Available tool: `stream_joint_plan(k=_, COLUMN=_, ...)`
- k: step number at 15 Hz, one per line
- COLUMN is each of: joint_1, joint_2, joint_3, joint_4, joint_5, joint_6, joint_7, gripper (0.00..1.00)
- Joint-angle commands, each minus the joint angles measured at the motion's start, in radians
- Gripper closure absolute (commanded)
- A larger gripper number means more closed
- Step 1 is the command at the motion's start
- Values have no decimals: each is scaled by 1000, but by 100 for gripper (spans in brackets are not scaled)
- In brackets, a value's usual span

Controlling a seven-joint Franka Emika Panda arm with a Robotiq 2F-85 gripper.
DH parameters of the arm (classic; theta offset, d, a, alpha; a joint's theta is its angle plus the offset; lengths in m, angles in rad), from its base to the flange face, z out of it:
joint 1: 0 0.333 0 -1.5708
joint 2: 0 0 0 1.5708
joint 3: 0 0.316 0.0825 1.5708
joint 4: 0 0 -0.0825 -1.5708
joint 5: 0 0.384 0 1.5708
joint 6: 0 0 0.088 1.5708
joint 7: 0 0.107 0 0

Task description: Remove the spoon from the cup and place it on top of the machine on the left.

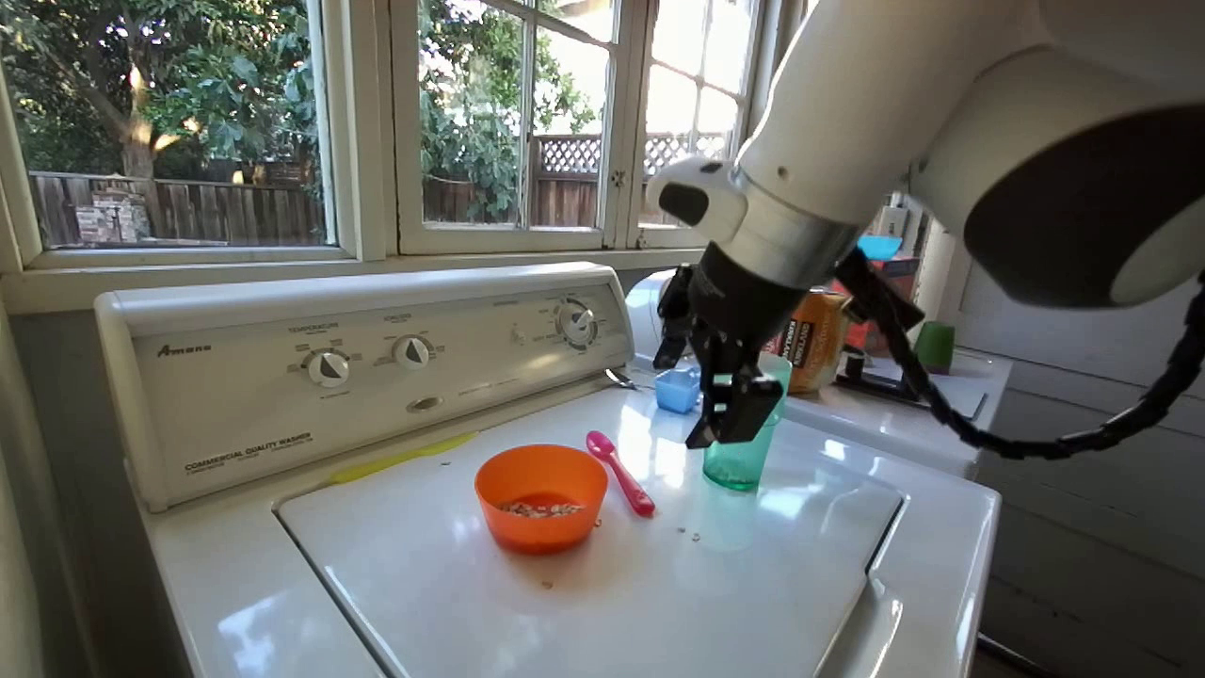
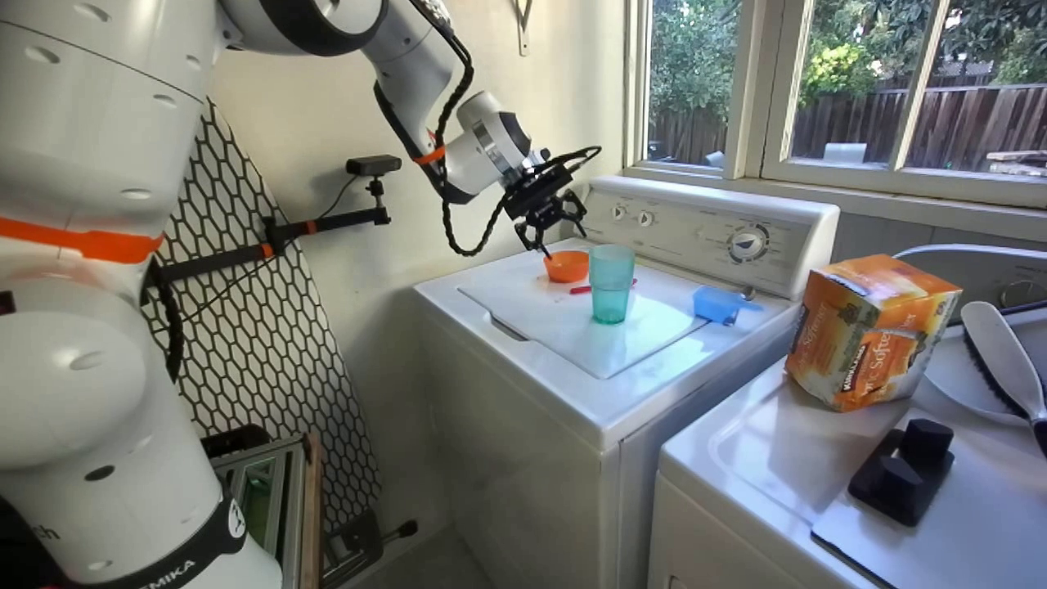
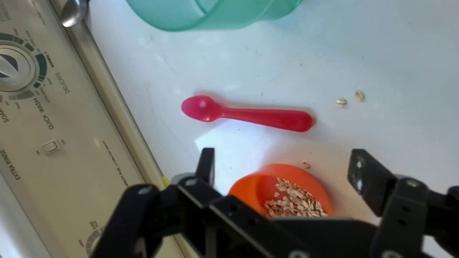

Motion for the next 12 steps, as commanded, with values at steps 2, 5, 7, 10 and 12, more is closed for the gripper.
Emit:
stream_joint_plan(k=2, joint_1=-107, joint_2=-133, joint_3=167, joint_4=83, joint_5=361, joint_6=-362, joint_7=-246, gripper=0)
stream_joint_plan(k=5, joint_1=-95, joint_2=-215, joint_3=113, joint_4=192, joint_5=555, joint_6=-595, joint_7=-281, gripper=0)
stream_joint_plan(k=7, joint_1=-127, joint_2=-260, joint_3=76, joint_4=214, joint_5=648, joint_6=-690, joint_7=-293, gripper=0)
stream_joint_plan(k=10, joint_1=-116, joint_2=-275, joint_3=47, joint_4=221, joint_5=660, joint_6=-688, joint_7=-302, gripper=0)
stream_joint_plan(k=12, joint_1=-141, joint_2=-285, joint_3=34, joint_4=220, joint_5=690, joint_6=-694, joint_7=-324, gripper=0)
